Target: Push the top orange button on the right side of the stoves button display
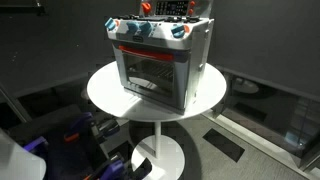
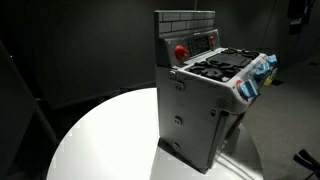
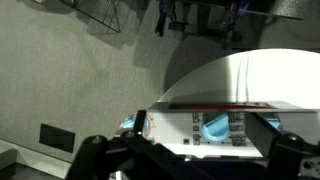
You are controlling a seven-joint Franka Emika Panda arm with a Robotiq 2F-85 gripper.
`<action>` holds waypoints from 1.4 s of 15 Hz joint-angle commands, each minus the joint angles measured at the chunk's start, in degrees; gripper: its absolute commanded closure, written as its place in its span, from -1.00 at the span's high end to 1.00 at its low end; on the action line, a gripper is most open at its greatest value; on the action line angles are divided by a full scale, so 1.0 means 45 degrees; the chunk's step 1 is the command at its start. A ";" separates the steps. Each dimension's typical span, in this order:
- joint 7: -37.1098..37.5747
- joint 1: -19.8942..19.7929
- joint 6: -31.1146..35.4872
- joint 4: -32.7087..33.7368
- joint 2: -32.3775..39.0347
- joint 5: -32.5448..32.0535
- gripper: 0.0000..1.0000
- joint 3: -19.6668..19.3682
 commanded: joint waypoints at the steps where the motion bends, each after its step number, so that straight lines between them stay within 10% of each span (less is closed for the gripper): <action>1: 0.0061 0.0304 -0.0034 0.0027 0.0020 -0.0056 1.00 -0.0262; 21: 0.0445 0.0219 0.3642 0.1473 0.1502 -0.0677 1.00 -0.0613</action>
